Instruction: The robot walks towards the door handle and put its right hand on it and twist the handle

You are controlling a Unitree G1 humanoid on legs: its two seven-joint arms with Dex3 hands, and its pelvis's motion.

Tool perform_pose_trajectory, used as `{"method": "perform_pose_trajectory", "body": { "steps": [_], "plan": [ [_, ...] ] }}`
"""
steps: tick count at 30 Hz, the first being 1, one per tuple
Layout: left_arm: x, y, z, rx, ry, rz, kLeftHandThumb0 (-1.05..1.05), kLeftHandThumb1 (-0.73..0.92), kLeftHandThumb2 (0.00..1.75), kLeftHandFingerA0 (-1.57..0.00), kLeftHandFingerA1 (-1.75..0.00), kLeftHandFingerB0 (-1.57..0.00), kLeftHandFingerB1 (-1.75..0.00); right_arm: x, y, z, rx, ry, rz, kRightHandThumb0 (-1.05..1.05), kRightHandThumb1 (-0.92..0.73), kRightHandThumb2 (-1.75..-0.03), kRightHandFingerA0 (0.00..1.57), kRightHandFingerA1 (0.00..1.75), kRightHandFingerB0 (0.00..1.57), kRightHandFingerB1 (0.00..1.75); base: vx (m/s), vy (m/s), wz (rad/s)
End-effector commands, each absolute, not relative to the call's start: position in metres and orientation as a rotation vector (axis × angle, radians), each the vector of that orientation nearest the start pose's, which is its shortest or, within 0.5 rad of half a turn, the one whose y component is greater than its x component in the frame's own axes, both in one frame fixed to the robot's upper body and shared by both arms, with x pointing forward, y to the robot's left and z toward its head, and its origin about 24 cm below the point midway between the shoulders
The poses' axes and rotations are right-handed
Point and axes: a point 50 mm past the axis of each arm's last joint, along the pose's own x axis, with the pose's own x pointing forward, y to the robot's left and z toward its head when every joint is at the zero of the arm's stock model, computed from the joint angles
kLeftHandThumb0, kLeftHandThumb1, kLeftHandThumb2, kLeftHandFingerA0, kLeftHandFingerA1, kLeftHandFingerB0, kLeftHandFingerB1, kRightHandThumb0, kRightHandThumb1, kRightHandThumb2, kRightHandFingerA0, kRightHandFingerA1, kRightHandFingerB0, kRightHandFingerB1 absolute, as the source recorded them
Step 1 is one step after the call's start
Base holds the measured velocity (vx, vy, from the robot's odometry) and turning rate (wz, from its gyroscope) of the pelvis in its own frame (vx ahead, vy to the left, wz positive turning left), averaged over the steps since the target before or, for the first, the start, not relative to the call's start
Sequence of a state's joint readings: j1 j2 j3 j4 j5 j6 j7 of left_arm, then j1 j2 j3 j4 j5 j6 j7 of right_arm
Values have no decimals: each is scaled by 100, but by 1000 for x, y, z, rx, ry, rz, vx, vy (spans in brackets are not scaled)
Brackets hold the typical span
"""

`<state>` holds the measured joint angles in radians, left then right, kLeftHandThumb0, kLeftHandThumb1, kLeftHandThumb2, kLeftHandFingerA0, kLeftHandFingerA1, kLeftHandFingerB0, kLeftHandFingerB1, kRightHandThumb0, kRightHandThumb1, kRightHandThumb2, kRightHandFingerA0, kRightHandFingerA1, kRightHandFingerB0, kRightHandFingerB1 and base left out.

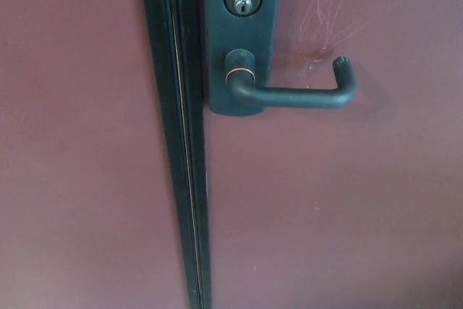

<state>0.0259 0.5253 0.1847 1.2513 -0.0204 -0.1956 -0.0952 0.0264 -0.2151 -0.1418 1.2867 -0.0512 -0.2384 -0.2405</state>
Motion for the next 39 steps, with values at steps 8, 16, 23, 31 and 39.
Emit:
{"method": "perform_pose_trajectory", "body": {
  "steps": [8, 16, 23, 31, 39],
  "plan": [
    [91, 363, -100, 321, 991, 342, -6, 72, 60, -53, -47, -42, -40, 114, -321, -84, 203, 421, -719, -24, -48, -90, 30, 59, 18, 51, 0, 0, 0],
    [90, 365, -100, 316, 994, 354, -6, 72, 60, -53, -47, -42, -40, 125, -344, 17, 122, 44, -617, -33, -61, -69, 30, 54, 20, 45, 0, 0, 0],
    [89, 365, -100, 322, 997, 344, -6, 71, 60, -53, -47, -42, -40, 136, -337, 109, -52, -204, -484, -52, -54, -57, 32, 72, 24, 61, 0, 0, 0],
    [89, 366, -100, 317, 1008, 357, -6, 71, 60, -54, -48, -41, -40, 162, -310, 199, -211, -404, -206, -65, -39, -59, 37, 71, 28, 61, 0, 0, 0],
    [88, 367, -99, 323, 1010, 345, -7, 71, 60, -53, -47, -41, -40, 201, -274, 262, -396, -501, 98, -63, -34, -51, 49, 65, 37, 53, 0, 0, 0]
  ]
}}
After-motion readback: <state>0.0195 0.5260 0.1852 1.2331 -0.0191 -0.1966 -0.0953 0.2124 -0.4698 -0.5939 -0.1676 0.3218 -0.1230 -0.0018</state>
